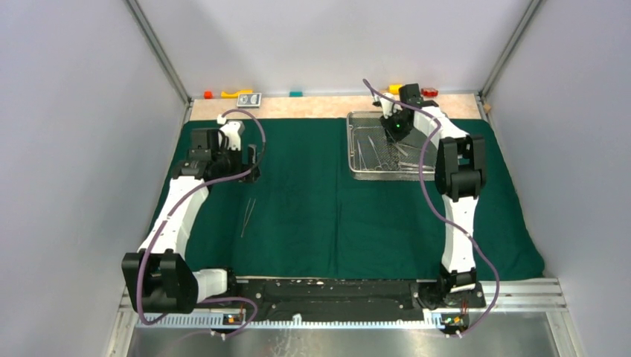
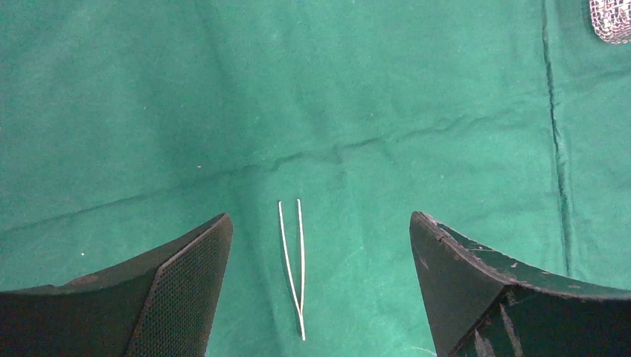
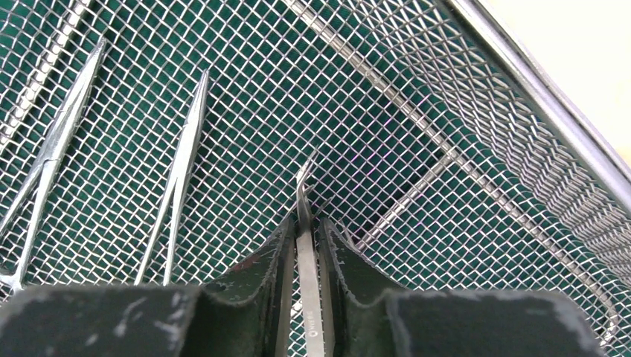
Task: Open and lay out the surgical kit
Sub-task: Pick up the medical item from the container.
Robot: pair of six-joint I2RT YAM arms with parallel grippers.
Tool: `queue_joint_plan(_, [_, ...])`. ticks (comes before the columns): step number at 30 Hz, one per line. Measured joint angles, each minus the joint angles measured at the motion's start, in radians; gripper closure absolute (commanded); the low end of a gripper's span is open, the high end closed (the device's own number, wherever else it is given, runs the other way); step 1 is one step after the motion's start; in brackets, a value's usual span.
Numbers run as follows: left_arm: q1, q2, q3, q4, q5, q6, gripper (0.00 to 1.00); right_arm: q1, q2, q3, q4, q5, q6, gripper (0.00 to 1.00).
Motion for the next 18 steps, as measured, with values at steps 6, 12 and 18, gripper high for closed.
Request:
queue_joint_plan(6, [0.000,0.032,0.003,0.013,0.018,0.000,0.06,0.000,0.000,0.005,-0.010,-0.010,0.002,0.92])
queue_joint_plan(12, [0.000,0.041,0.028,0.018,0.036,0.000,0.06,0.000,-0.005,0.005,-0.018,-0.013,0.006,0.97])
queue_joint_plan(18, [-0.011,0.042,0.035,0.029,0.075,-0.004,0.06,0.000,-0.058,0.005,-0.030,-0.034,0.026,1.00])
